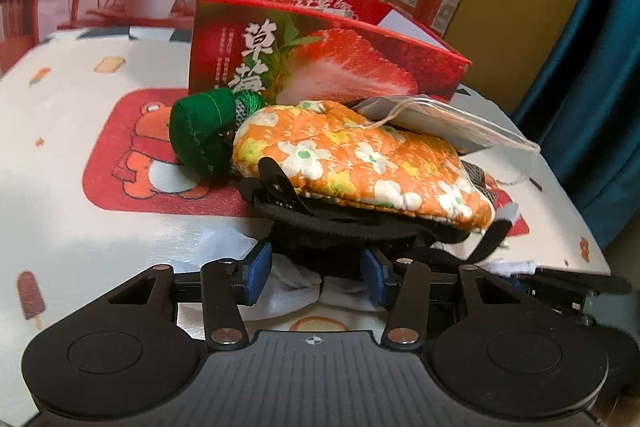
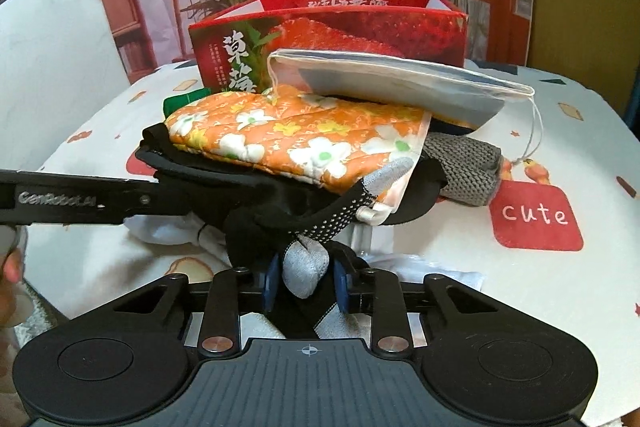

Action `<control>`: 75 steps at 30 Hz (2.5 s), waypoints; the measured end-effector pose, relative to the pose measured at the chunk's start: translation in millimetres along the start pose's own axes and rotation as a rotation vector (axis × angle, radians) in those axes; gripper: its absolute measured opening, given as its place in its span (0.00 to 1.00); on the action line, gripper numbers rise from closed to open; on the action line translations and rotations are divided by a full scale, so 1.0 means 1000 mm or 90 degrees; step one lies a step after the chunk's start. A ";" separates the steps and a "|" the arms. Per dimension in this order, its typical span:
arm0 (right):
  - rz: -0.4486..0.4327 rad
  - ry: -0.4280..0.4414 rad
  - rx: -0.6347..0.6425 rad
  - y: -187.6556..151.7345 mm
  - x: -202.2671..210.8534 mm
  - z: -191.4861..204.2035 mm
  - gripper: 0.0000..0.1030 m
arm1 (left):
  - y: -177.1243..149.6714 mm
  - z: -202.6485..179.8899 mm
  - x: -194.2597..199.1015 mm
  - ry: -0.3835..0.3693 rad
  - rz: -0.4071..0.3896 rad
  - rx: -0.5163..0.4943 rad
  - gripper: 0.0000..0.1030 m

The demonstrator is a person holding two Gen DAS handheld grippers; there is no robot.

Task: Organize soft objects
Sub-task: 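Close the right gripper on the black glove while the left gripper also closes on it, then lift the glove into the red box and open both grippers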

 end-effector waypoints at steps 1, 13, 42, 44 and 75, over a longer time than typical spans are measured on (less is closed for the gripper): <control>0.000 0.001 -0.002 0.000 0.000 -0.001 0.24 | 0.001 0.001 -0.003 -0.006 0.005 0.010 0.50; 0.001 -0.002 -0.003 0.002 -0.005 -0.002 0.24 | 0.006 -0.005 -0.025 -0.020 0.008 0.009 0.33; -0.110 0.048 0.045 0.057 0.035 0.035 0.17 | 0.021 0.001 0.063 -0.009 -0.130 0.013 0.13; -0.112 0.052 0.051 0.062 0.033 0.038 0.17 | 0.024 0.005 0.064 -0.007 -0.134 0.020 0.13; -0.149 0.083 0.121 0.279 -0.024 -0.017 0.16 | 0.231 -0.015 -0.005 -0.027 -0.169 0.029 0.13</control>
Point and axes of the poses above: each gripper's, at about its wrist camera, not at the fingertips, and x roughly against the way its jaws point, z to its left, y to its top, the point moved 8 cm from there along -x, roughly the way its jaws point, and after that the axes turned 10 degrees about y, right-handed, at the moved point
